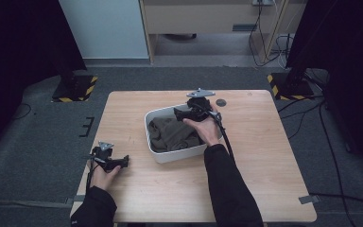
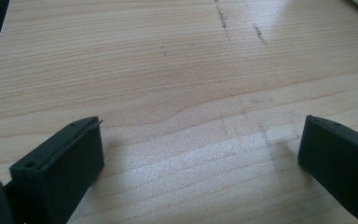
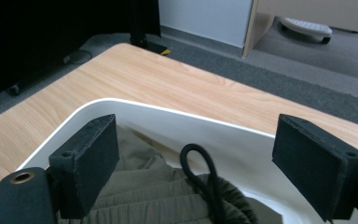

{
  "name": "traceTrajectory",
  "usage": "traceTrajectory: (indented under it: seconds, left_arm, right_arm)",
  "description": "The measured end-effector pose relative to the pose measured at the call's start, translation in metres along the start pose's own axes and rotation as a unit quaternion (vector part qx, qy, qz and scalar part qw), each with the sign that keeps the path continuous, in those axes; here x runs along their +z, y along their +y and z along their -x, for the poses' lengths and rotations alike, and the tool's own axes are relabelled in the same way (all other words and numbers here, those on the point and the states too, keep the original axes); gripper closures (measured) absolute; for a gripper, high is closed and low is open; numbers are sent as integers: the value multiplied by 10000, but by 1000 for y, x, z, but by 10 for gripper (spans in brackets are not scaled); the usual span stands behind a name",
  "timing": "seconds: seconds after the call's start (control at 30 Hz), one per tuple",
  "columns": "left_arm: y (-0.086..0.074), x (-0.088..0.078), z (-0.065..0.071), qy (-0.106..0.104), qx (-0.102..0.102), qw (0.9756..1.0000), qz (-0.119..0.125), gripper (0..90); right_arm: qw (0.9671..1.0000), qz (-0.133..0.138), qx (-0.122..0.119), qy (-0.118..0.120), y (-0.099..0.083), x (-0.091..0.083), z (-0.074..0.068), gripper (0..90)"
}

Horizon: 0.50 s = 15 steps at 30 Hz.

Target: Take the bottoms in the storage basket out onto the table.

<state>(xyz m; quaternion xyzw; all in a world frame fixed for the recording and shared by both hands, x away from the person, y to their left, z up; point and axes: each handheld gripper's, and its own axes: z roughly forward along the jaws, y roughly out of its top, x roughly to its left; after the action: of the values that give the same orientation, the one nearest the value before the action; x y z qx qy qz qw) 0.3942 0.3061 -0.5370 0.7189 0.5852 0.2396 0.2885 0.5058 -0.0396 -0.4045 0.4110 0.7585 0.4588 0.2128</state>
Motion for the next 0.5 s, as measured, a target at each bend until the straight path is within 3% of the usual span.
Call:
traceTrajectory:
  seconds: [0.2, 0.37, 0.5]
  left_arm:
    - [0, 0, 0, -3, 4, 10000, -1, 0]
    - [0, 0, 0, -5, 6, 10000, -1, 0]
    - [0, 0, 0, -6, 8, 10000, -2, 0]
  right_arm:
    - [9993, -346, -79, 68, -11, 19, -11, 144]
    - [9988, -474, -78, 112, -17, 27, -14, 143]
    - [9971, -755, -103, 86, -27, 36, -16, 123]
